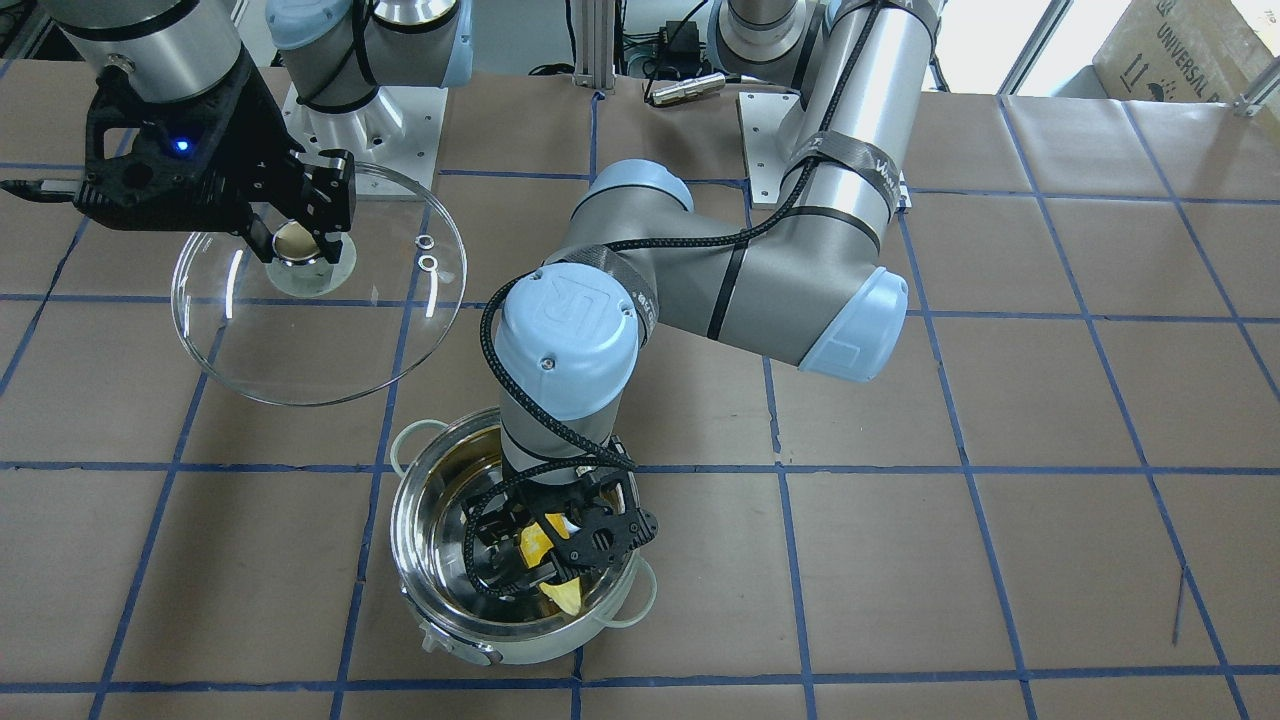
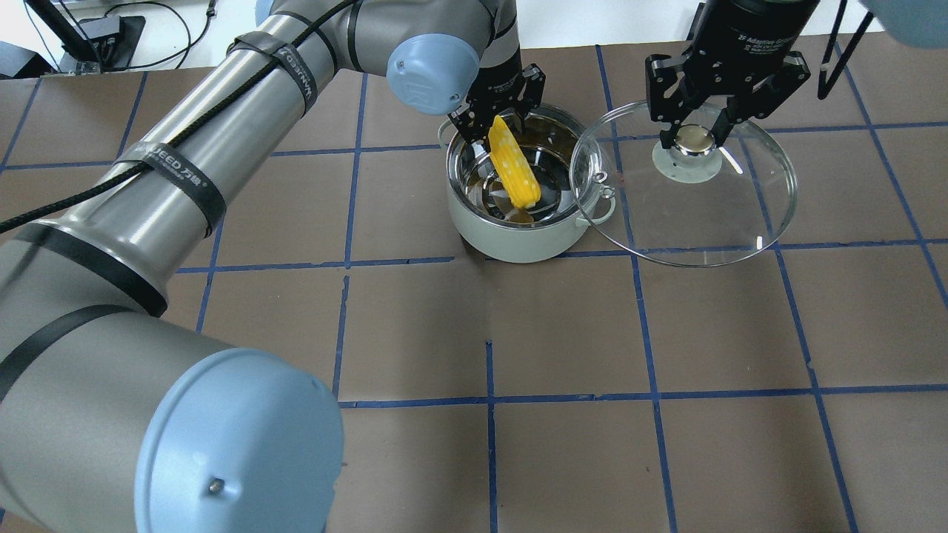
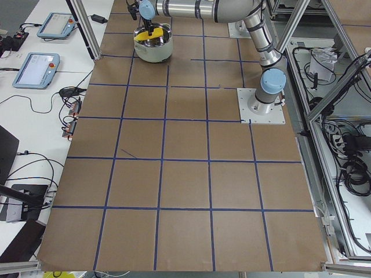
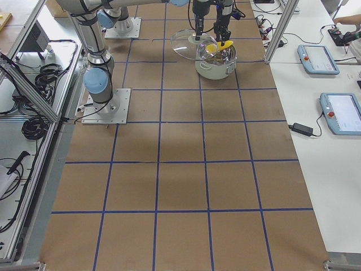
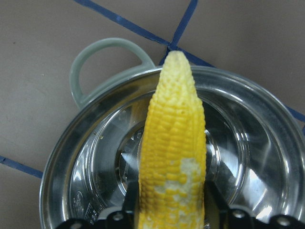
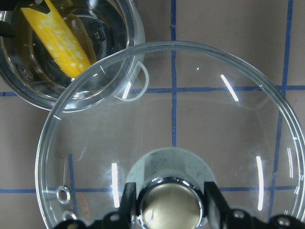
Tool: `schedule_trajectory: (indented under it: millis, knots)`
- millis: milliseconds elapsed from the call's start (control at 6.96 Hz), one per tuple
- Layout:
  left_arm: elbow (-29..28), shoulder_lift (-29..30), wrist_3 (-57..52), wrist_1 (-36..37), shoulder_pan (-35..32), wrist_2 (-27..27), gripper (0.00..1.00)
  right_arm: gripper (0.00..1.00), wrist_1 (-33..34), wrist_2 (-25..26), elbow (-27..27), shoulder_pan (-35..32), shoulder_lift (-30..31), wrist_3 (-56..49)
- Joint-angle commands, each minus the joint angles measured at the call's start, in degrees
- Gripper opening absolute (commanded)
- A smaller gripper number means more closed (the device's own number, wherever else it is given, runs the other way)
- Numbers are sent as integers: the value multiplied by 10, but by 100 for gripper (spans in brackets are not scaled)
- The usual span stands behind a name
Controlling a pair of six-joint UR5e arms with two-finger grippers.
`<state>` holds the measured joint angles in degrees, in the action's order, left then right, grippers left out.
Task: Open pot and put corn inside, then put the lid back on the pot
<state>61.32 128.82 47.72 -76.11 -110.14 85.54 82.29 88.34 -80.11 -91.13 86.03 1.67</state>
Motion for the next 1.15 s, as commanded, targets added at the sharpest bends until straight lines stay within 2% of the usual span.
schedule_trajectory:
  millis: [0,144,431,862,1005]
  knots:
    - [-2,2,2,0,-1,0,100,35,0,0,1,1,2,0]
    - [-2,-6,-10,0,3,3,100,35,0,0,1,1,2,0]
    - [2,-30,-110,-9,36,6,100,35,0,1,1,1,2,0]
    - [9,-108,-301,-107,137,9,100,35,0,0,4,-2,2,0]
    - [33,-134,-364,-121,174,11,100,35,0,0,4,-3,2,0]
